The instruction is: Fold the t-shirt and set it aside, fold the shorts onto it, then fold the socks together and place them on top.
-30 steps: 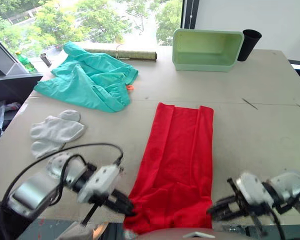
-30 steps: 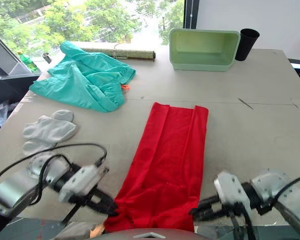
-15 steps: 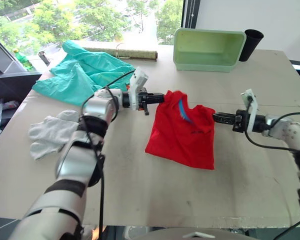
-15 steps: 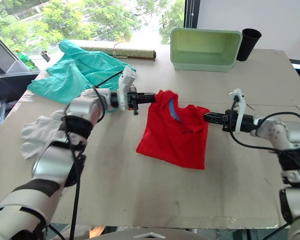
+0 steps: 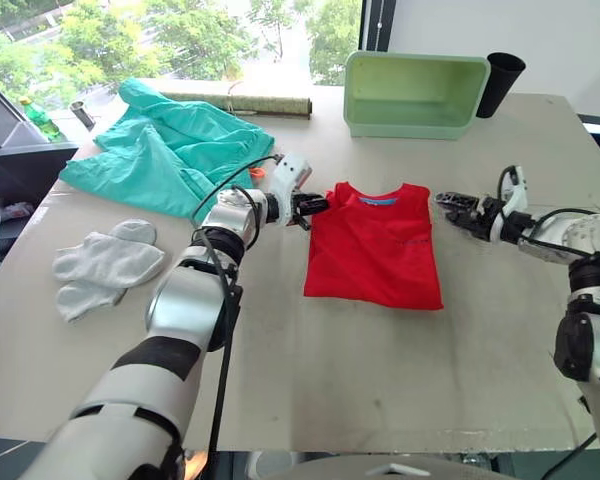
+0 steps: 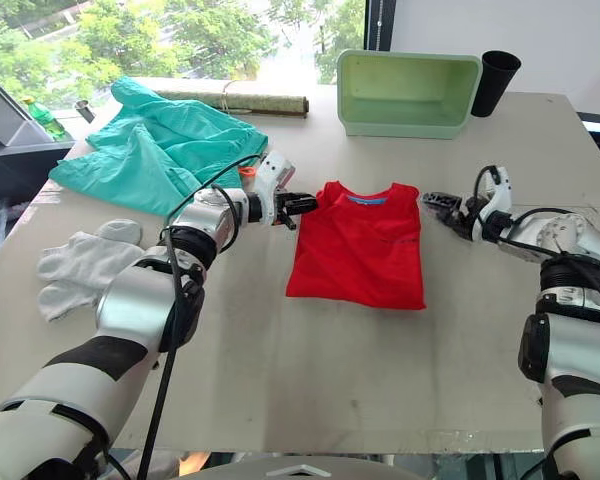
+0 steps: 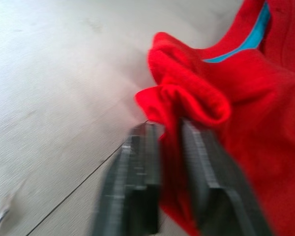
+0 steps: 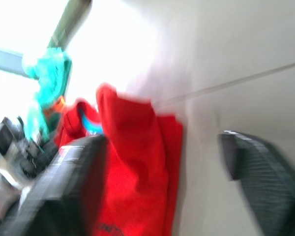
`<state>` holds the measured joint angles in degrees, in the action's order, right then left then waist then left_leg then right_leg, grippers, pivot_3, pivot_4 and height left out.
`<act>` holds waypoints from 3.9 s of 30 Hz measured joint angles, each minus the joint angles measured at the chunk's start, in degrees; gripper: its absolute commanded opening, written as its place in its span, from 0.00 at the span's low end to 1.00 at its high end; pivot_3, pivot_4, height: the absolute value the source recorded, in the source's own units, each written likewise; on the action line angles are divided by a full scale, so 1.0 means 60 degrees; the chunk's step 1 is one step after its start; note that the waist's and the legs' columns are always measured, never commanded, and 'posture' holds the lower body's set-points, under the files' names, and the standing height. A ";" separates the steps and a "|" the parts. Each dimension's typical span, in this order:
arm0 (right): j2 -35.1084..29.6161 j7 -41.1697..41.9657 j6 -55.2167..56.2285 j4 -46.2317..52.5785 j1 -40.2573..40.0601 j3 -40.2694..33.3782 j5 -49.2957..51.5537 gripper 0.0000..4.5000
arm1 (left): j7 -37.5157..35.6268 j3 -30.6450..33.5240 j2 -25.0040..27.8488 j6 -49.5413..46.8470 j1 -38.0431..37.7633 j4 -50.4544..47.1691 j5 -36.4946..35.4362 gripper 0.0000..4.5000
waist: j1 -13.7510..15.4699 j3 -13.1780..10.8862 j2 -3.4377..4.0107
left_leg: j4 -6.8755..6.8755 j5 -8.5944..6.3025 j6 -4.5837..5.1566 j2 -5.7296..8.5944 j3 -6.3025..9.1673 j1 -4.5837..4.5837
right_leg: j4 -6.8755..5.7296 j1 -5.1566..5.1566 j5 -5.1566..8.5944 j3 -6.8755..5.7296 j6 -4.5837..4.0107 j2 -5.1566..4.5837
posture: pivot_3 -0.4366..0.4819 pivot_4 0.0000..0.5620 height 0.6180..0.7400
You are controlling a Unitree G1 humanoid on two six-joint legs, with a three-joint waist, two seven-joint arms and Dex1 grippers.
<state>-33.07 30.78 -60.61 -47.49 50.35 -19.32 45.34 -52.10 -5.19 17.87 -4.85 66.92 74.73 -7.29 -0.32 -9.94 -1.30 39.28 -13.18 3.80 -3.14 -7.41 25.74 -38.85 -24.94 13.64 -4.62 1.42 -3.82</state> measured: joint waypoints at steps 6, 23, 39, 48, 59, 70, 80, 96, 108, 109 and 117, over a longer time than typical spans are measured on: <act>-0.0108 0.0743 0.0694 0.2177 -0.1065 0.0833 -0.0855 1.00 | 0.1006 0.1123 -0.0121 0.0076 0.0098 0.0012 -0.0191 1.00 | -0.0056 0.0000 0.0000 | -0.0003 0.0000 0.0000 0.0000 0.0001 0.0015 | -0.0002 -0.0013 0.0001 0.0004 0.0002 0.0004 | 0.48 0.27 1.00; 0.1044 0.4377 0.7090 0.5385 -0.2957 0.3649 -0.3553 1.00 | -0.0093 0.1344 -0.1030 0.0579 -0.1879 -0.4720 -0.0824 1.00 | 0.0004 0.0001 0.0004 | 0.0025 0.0003 -0.0004 0.0002 -0.0008 0.0005 | -0.0004 -0.0003 -0.0003 0.0017 0.0009 0.0024 | 0.48 0.27 1.00; 0.1468 0.3353 0.8126 0.2920 -0.2564 0.3696 -0.4961 1.00 | 0.2051 0.0673 -0.0911 0.1107 -0.3543 -0.4693 0.0215 1.00 | -0.0045 0.0010 0.0009 | 0.0021 0.0006 -0.0008 -0.0008 0.0003 -0.0044 | -0.0012 0.0043 -0.0004 0.0023 0.0006 0.0023 | 0.48 0.27 1.00; 0.1369 0.2939 0.7422 0.4357 -0.3414 0.3420 -0.4938 1.00 | 0.5203 0.2662 -0.0995 0.0338 -0.3271 -0.4447 -0.0645 1.00 | -0.0020 0.0013 0.0008 | 0.0019 0.0005 -0.0008 -0.0004 0.0009 -0.0044 | -0.0010 0.0049 -0.0004 0.0009 0.0006 0.0017 | 0.48 0.27 1.00; 0.0893 0.2997 0.5506 0.6786 -0.3691 0.2264 -0.3255 1.00 | 0.3110 0.1922 -0.0529 -0.1158 -0.4653 -0.9269 -0.1580 1.00 | -0.0051 0.0008 0.0013 | 0.0011 0.0006 -0.0010 -0.0009 0.0012 -0.0037 | -0.0009 0.0038 -0.0004 0.0011 0.0004 0.0019 | 0.48 0.27 1.00; 0.0605 0.1005 0.1923 0.7576 -0.4226 0.1998 -0.2858 1.00 | -0.1093 0.0924 0.3809 -0.3784 -0.5879 -1.3924 -0.2954 1.00 | -0.0074 0.0008 0.0026 | -0.0005 0.0005 -0.0012 -0.0011 0.0013 -0.0041 | -0.0005 0.0035 -0.0002 0.0019 0.0001 0.0019 | 0.48 0.27 1.00; 0.0882 0.0380 0.2410 0.7747 -0.4009 0.3277 -0.4118 0.76 | -0.2530 0.1121 0.6034 -0.4568 -0.6441 -1.5344 -0.3488 1.00 | -0.0104 0.0018 0.0016 | -0.0007 0.0005 -0.0012 -0.0013 0.0005 -0.0054 | 0.0002 0.0036 0.0001 0.0045 0.0003 0.0030 | 0.48 0.27 1.00; 0.0170 0.1094 0.3973 0.7451 -0.4401 0.3619 -0.4877 0.02 | -0.1751 0.1346 0.5552 -0.5915 -0.5765 -1.6549 -0.5029 1.00 | 0.0101 0.0025 0.0002 | -0.0020 -0.0002 -0.0009 0.0008 0.0011 -0.0164 | 0.0027 0.0163 0.0022 0.0071 -0.0027 -0.0032 | 0.48 0.27 1.00; -0.4205 0.3183 0.7438 0.2945 -0.5140 0.2211 -0.6079 0.02 | -0.1160 0.1956 0.5297 -0.6930 -0.5397 -1.7277 -0.7157 1.00 | -0.0036 -0.0001 0.0039 | -0.0035 -0.0022 0.0026 0.0013 -0.0009 -0.0179 | 0.0086 0.0189 0.0030 0.0099 0.0052 0.0013 | 0.48 0.27 1.00; -0.4382 0.3245 0.7900 0.2403 -0.5018 0.2276 -0.6292 0.02 | -0.1168 0.1960 0.5323 -0.6930 -0.5420 -1.7302 -0.7185 1.00 | -0.0052 -0.0008 0.0051 | -0.0037 -0.0021 0.0026 0.0013 -0.0009 -0.0180 | 0.0087 0.0188 0.0033 0.0103 0.0057 0.0014 | 0.48 0.27 1.00; -0.4735 0.3028 1.1590 -0.1768 -0.2919 0.3117 -0.8007 0.02 | -0.1327 0.1723 0.5414 -0.6719 -0.5586 -1.7248 -0.6885 1.00 | -0.0118 -0.0020 0.0071 | -0.0039 -0.0016 0.0016 0.0004 -0.0027 -0.0189 | 0.0086 0.0187 0.0027 0.0124 0.0044 0.0026 | 0.48 0.27 1.00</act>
<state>-61.48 48.95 8.93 -58.10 32.84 -0.62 -2.70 -60.07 5.15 50.35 -45.16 33.41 -28.76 -48.60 -1.03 -10.05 -0.87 39.04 -13.27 3.90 -3.12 -7.57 24.60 -38.33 -23.82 13.80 -3.87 1.68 -3.66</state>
